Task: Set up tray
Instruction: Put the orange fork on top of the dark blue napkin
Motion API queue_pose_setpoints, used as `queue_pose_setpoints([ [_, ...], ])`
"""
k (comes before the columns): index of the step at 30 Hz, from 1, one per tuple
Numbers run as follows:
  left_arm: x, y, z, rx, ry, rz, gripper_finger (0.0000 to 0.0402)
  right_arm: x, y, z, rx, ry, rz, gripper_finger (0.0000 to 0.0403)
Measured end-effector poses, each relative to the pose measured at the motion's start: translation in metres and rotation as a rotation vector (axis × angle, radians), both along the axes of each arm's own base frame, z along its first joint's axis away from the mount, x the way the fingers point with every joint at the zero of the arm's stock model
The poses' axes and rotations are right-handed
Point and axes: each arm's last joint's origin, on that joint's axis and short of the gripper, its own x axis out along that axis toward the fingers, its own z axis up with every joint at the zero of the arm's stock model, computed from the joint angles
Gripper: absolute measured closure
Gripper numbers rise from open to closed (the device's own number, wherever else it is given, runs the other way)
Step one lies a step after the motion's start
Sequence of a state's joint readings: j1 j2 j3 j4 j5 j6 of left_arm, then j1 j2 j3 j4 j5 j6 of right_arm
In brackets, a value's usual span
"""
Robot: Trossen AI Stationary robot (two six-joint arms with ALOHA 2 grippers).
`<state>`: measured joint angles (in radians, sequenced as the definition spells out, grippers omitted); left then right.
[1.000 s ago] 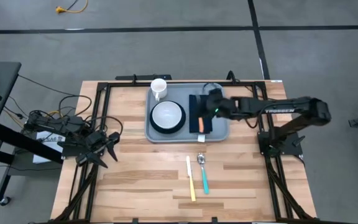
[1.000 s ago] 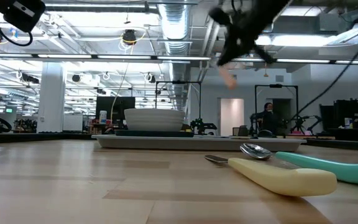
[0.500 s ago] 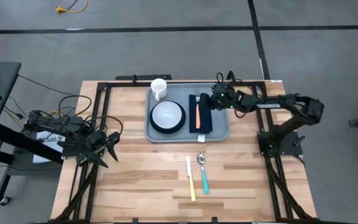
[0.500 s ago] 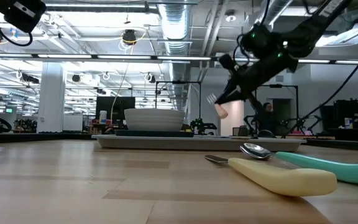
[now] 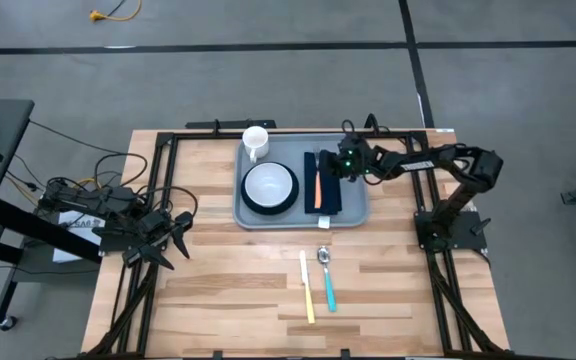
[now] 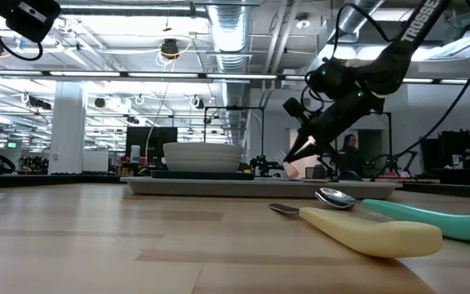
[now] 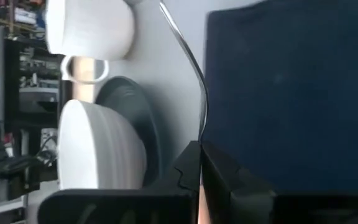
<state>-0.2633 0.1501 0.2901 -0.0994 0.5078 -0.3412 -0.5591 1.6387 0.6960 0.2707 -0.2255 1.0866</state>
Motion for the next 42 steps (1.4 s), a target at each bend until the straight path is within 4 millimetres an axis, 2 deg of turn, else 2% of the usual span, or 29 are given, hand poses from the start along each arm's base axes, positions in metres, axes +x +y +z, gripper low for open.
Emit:
queue_pose_setpoints([
  [15,0.0,0.0,-0.002,0.007,0.024,0.0,0.0209,-0.002,0.001,-0.019,0.08,0.092,-0.026,0.0403],
  [42,0.0,0.0,-0.002,0.006,0.022,0.0,0.0209,-0.002,0.0,-0.019,0.062,0.093,-0.053,0.0403],
])
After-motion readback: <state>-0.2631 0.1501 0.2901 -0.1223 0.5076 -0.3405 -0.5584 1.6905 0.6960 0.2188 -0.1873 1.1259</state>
